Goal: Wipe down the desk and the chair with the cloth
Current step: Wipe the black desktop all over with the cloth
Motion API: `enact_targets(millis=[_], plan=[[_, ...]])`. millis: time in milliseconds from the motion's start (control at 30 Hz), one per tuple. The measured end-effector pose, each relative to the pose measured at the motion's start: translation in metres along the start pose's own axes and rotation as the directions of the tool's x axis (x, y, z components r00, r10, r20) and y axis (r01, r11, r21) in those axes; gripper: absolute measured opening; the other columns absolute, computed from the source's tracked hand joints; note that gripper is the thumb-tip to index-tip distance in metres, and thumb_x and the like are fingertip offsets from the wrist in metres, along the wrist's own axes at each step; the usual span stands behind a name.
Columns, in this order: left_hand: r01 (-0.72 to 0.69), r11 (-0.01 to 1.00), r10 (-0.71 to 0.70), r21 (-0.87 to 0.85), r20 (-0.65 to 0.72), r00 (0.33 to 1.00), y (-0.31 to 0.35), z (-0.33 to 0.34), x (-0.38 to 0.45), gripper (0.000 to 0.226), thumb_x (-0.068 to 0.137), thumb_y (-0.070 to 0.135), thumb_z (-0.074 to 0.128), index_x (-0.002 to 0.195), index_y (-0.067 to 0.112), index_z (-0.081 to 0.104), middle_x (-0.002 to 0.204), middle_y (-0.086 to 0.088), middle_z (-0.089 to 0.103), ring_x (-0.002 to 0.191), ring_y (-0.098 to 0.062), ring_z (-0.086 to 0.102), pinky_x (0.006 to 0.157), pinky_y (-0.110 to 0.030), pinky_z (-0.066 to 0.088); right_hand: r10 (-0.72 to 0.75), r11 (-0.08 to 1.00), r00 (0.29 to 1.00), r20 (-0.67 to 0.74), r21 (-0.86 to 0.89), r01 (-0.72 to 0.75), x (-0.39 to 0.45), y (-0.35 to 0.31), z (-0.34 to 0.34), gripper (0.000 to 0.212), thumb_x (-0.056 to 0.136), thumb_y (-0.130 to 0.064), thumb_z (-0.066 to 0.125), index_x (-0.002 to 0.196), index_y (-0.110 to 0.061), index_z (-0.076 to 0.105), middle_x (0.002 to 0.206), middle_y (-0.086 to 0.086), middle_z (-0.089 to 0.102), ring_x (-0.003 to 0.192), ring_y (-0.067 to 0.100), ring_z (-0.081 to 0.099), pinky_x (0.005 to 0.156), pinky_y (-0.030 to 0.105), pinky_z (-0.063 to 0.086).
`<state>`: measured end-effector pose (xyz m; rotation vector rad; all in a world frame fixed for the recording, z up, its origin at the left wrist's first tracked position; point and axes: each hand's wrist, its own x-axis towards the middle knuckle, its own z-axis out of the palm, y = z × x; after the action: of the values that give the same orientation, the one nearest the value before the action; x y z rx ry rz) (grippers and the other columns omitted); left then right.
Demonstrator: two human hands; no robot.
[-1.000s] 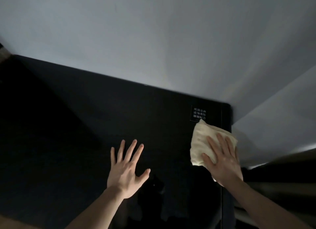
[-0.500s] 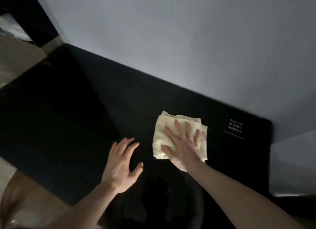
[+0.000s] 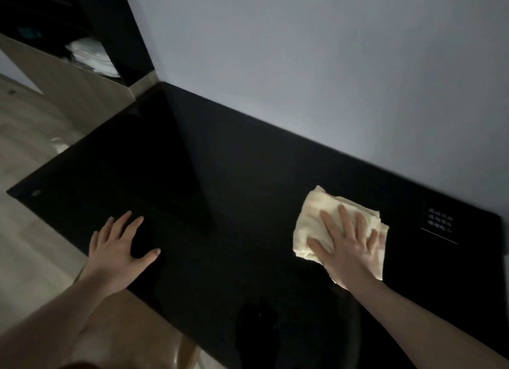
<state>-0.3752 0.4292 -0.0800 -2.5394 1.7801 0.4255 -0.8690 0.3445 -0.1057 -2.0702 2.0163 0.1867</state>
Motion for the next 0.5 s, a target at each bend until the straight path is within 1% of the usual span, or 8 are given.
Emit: enact_targets(millis=[67,100,167,233,300,400,500], plan=[[0.006,1.0,-0.006,-0.001,0.015,1.0,-0.022,-0.003,0.017,0.1,0.09,0.076,0.061,0.17,0.036,0.016,0.178,0.005,0.002,0.164,-0.028,-0.004,0.132,-0.057,0.005,0.054,0.999,0.998,-0.016,0.009,-0.054,0.002,-0.018,0.001,0.083,0.086,-0.093,0.0,0.156,-0.06,-0.028,0.172,-0.012,-0.029,0.162,0.034,-0.023,0.125,0.072,-0.006],[0.007,1.0,-0.007,0.001,0.029,1.0,-0.032,-0.004,0.026,0.104,0.087,0.08,0.06,0.17,0.038,0.013,0.178,0.005,-0.001,0.164,-0.029,-0.006,0.132,-0.058,0.004,0.084,0.996,0.996,-0.015,0.009,-0.084,0.003,-0.029,0.0,0.083,0.086,-0.092,0.003,0.157,-0.059,-0.026,0.173,-0.012,-0.027,0.162,0.033,-0.024,0.126,0.072,-0.005],[0.014,1.0,-0.015,0.008,0.076,0.997,-0.053,-0.009,0.045,0.116,0.078,0.092,0.056,0.169,0.042,0.005,0.178,0.007,-0.009,0.164,-0.029,-0.011,0.13,-0.061,0.002,0.144,0.989,0.989,0.013,0.011,-0.144,0.007,-0.056,-0.003,0.083,0.092,-0.089,0.013,0.161,-0.057,-0.02,0.174,-0.011,-0.025,0.161,0.032,-0.026,0.126,0.069,-0.008],[0.02,1.0,-0.023,0.02,0.155,0.988,-0.07,-0.017,0.064,0.131,0.064,0.105,0.05,0.167,0.046,-0.006,0.176,0.008,-0.018,0.163,-0.031,-0.016,0.128,-0.063,-0.001,0.197,0.98,0.98,0.034,0.017,-0.198,0.009,-0.085,-0.006,0.081,0.096,-0.086,0.017,0.163,-0.055,-0.016,0.175,-0.011,-0.025,0.16,0.031,-0.029,0.125,0.066,-0.013],[0.005,1.0,-0.012,0.029,0.238,0.971,-0.08,-0.023,0.078,0.143,0.052,0.112,0.044,0.164,0.05,-0.018,0.173,0.01,-0.029,0.161,-0.032,-0.022,0.128,-0.065,-0.004,0.221,0.974,0.975,0.03,0.044,-0.222,0.016,-0.112,-0.006,0.081,0.096,-0.084,0.016,0.164,-0.054,-0.014,0.175,-0.01,-0.026,0.16,0.031,-0.03,0.126,0.066,-0.014],[-0.022,0.999,0.003,0.049,0.363,0.932,-0.08,-0.028,0.088,0.15,0.048,0.114,0.043,0.157,0.047,-0.035,0.166,0.007,-0.045,0.157,-0.036,-0.034,0.124,-0.07,-0.01,0.226,0.97,0.974,0.017,0.085,-0.226,0.032,-0.153,0.001,0.082,0.093,-0.086,0.011,0.164,-0.054,-0.013,0.176,-0.009,-0.025,0.16,0.032,-0.029,0.126,0.069,-0.011],[-0.04,0.997,0.008,0.062,0.441,0.898,-0.08,-0.028,0.09,0.151,0.042,0.116,0.03,0.15,0.043,-0.046,0.157,0.003,-0.058,0.151,-0.04,-0.042,0.12,-0.074,-0.015,0.203,0.977,0.979,-0.005,0.065,-0.202,0.047,-0.195,0.005,0.086,0.087,-0.089,0.004,0.164,-0.054,-0.014,0.176,-0.006,-0.023,0.161,0.036,-0.026,0.125,0.072,-0.005]])
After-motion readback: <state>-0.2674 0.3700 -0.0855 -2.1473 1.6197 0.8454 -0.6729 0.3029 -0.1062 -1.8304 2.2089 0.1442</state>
